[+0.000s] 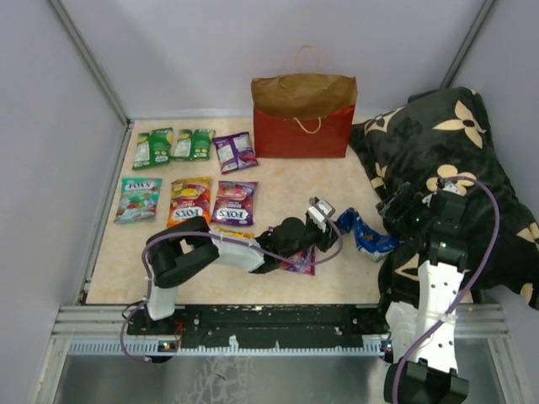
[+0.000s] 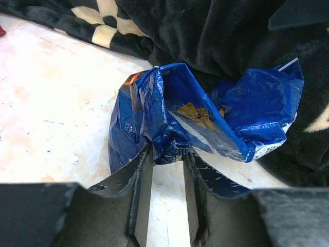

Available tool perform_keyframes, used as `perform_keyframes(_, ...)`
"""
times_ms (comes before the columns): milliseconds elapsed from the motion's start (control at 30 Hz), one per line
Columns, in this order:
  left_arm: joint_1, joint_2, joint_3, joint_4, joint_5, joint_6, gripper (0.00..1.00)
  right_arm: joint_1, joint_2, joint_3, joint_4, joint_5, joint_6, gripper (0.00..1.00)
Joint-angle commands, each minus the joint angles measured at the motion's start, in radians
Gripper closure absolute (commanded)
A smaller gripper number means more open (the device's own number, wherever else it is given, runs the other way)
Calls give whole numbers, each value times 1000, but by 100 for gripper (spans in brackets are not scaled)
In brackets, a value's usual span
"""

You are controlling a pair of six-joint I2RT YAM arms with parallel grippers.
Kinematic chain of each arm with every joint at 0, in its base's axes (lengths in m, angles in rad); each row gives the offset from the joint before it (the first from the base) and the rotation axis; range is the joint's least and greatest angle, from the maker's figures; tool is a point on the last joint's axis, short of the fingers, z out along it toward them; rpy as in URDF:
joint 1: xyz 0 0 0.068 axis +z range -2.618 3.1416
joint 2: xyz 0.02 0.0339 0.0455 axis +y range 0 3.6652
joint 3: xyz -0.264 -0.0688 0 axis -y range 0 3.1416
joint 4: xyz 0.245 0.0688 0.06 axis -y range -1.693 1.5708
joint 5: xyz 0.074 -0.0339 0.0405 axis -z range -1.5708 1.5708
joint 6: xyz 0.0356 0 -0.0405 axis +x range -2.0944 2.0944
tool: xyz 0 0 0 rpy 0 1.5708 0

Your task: Take the snacks out of the paper bag

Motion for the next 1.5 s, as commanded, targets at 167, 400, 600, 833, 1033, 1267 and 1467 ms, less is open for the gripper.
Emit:
perform_keyframes(167, 14, -39, 65, 7, 76, 35, 65, -5, -37, -12, 9, 27, -24, 1)
perform_keyframes(400, 14, -19, 129, -33, 116, 31, 29, -5, -50, -23, 6, 25, -18, 1)
perform_keyframes(600, 14, -21, 131, -56, 102, 41, 54, -3, -54, -19, 0, 19, -22, 1)
perform_keyframes(833, 48, -53, 128, -131, 59, 67, 100, -3, -63, -21, -3, 17, -19, 1)
perform_keyframes(1033, 109, -112, 96, -167, 69, 99, 100, -2, -65, -17, -6, 19, -20, 1)
perform_keyframes(1267, 165, -224, 81, -311, 44, 222, 100, 28, -67, -4, -6, 7, -14, 1)
perform_keyframes(1467, 181, -283, 70, -391, -97, 318, 100, 119, -56, 25, 3, 38, 20, 2)
